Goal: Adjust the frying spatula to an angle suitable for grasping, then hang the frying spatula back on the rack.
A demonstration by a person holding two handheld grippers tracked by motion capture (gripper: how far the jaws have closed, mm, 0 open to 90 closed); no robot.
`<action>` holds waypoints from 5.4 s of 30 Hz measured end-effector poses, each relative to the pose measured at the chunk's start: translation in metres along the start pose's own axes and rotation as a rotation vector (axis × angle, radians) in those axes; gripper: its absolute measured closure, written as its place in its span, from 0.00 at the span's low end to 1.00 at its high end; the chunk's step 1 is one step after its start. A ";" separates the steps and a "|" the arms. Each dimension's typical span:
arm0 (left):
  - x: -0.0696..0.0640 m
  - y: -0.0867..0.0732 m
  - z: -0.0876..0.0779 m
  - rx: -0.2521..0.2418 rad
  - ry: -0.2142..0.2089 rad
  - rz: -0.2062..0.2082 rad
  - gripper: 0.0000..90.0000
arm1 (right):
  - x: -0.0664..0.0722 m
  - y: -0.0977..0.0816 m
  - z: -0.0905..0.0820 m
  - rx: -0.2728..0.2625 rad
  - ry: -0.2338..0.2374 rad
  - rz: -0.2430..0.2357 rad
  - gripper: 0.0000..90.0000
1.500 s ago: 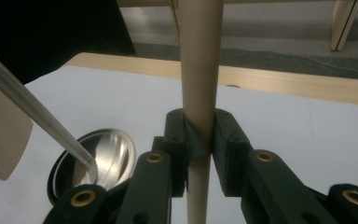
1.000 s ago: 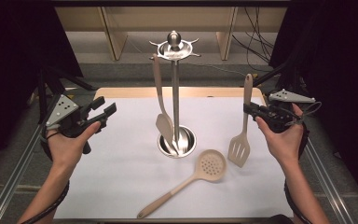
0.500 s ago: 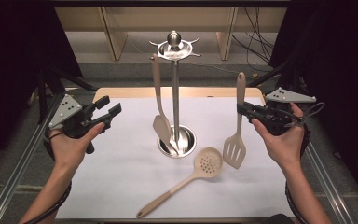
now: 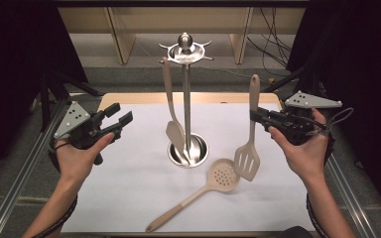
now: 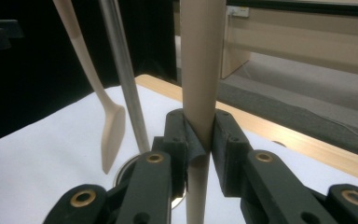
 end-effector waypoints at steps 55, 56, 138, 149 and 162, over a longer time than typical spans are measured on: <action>-0.159 0.055 0.077 -0.036 -0.593 -0.053 0.55 | 0.096 -0.018 0.035 0.045 0.300 -0.090 0.86; -0.159 0.055 0.078 -0.038 -0.600 -0.060 0.56 | 0.096 -0.018 0.035 0.042 0.292 -0.098 0.86; -0.112 0.088 0.078 0.046 -0.336 -0.007 0.79 | 0.071 -0.042 0.039 0.039 0.119 -0.134 0.59; -0.105 0.088 0.082 0.061 -0.316 -0.012 0.79 | 0.072 -0.042 0.040 0.032 0.127 -0.104 0.58; -0.109 0.093 0.081 0.071 -0.313 -0.010 0.79 | 0.073 -0.041 0.040 0.038 0.136 -0.116 0.58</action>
Point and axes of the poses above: each handheld gripper's, and its own axes: z roughly forward along the jaws, y roughly out of its top, x roughly to its left, the point moved 10 cm from there along z, roughly forward along the jaws, and after that the axes turned 7 degrees about z, right-handed, at the moved point
